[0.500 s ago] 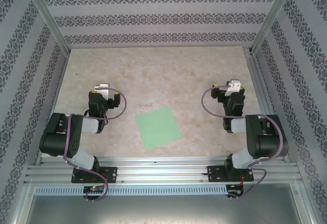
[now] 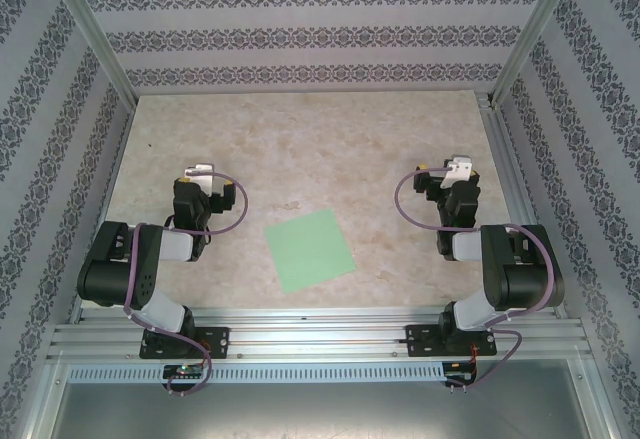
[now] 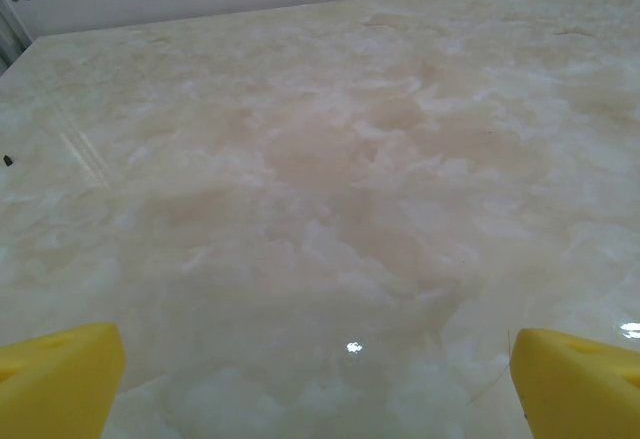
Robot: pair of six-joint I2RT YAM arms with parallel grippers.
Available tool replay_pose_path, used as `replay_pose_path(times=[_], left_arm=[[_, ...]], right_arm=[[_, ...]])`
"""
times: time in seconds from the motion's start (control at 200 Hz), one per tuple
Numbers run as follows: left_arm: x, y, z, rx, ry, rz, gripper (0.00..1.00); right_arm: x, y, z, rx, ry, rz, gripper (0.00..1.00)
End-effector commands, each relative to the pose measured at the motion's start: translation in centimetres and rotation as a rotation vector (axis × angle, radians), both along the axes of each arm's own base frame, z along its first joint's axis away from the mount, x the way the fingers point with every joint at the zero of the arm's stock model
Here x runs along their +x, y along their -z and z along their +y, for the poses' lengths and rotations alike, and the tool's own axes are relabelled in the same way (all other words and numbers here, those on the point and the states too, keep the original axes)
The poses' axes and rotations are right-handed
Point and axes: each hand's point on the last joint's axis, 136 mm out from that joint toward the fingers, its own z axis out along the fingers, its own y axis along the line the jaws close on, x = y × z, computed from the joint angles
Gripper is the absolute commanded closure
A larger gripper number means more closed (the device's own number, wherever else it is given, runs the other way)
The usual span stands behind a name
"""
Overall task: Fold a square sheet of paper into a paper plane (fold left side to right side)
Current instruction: Pick up the square sheet of paper from the bottom-center of the table.
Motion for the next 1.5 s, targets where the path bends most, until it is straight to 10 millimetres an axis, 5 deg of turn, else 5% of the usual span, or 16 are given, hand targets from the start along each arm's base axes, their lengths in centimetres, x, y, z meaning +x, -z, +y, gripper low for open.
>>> replay_pose_path(times=[0.0,0.22,0.42,0.575,0.869,1.009,1.214,1.494], left_arm=[[0.8,-1.6,-0.1,-0.015,0.006,-0.053,0.0],[0.6,-2.1,1.2,-0.018,-0.074,-0.057,0.0],[-1.3,-8.7,1.9,-0.121,-0.152,0.0,0.0],[-4.1,-11.4,-2.4,-0.415,-0.038,0.177,0.0],[-13.3,-6.7,-14.2,-0.595,0.368,0.593,0.03],[-17.6,-3.6,-18.4,-0.64,0.511,0.772,0.1],[-20.4,1.5,-20.8,-0.628,0.558,0.925,0.25],[-21.1,4.8,-22.7,-0.584,0.581,1.016,0.34]], right_arm=[[0.3,-0.6,0.0,0.035,-0.02,-0.027,0.02],[0.1,-0.8,-0.1,0.035,-0.013,-0.035,0.02],[-1.4,-5.2,-1.0,0.069,0.059,0.012,0.02],[-3.9,-7.1,1.0,0.211,0.068,0.148,0.02],[-11.6,-1.3,11.7,0.417,-0.065,0.52,0.02],[-15.5,1.5,15.6,0.429,-0.077,0.651,0.12],[-19.7,5.1,19.0,0.393,-0.054,0.783,0.15],[-20.4,7.7,23.2,0.3,-0.042,0.913,0.21]])
